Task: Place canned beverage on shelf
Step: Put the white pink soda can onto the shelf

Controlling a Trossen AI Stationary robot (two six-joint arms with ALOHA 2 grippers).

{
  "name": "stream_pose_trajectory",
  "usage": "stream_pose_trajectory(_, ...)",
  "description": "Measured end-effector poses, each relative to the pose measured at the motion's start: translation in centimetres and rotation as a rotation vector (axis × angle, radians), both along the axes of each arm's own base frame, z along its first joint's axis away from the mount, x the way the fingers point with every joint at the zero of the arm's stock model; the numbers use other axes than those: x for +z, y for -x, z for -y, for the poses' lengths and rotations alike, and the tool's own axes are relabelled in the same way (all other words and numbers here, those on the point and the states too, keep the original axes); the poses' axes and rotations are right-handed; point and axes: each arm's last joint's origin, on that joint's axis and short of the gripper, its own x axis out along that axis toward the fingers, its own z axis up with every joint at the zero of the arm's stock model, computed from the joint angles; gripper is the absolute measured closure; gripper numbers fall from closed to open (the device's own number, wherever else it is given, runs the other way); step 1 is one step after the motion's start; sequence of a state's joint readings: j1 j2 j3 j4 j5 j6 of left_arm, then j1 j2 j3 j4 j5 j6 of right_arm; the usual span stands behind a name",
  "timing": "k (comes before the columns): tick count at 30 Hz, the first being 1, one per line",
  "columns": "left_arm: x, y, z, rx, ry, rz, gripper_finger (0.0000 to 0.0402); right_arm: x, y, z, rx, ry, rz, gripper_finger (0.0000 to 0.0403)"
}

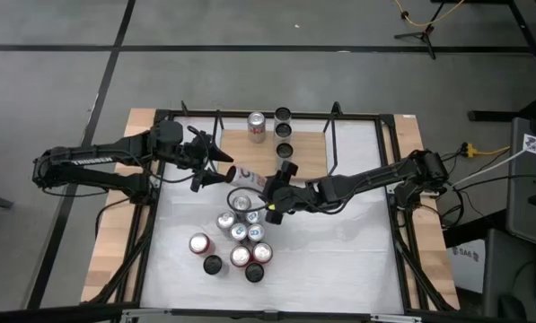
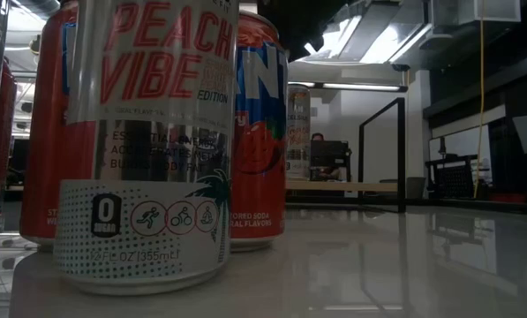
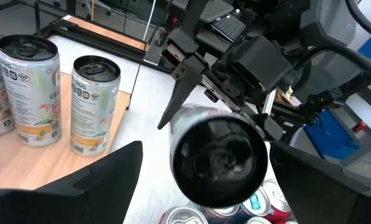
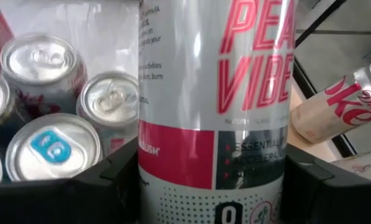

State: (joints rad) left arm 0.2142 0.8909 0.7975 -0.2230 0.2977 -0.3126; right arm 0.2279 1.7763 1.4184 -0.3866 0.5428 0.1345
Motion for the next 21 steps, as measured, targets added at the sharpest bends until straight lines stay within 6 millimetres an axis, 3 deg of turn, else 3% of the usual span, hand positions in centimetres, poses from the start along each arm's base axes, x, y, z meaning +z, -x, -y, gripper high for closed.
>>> stream_pose_trajectory(21, 0.0, 0.0, 0.0, 0.005, 0.002, -0.001, 0.0053, -0.1, -0.2, 1.0, -0.066, -0.078, 0.024, 0.0151)
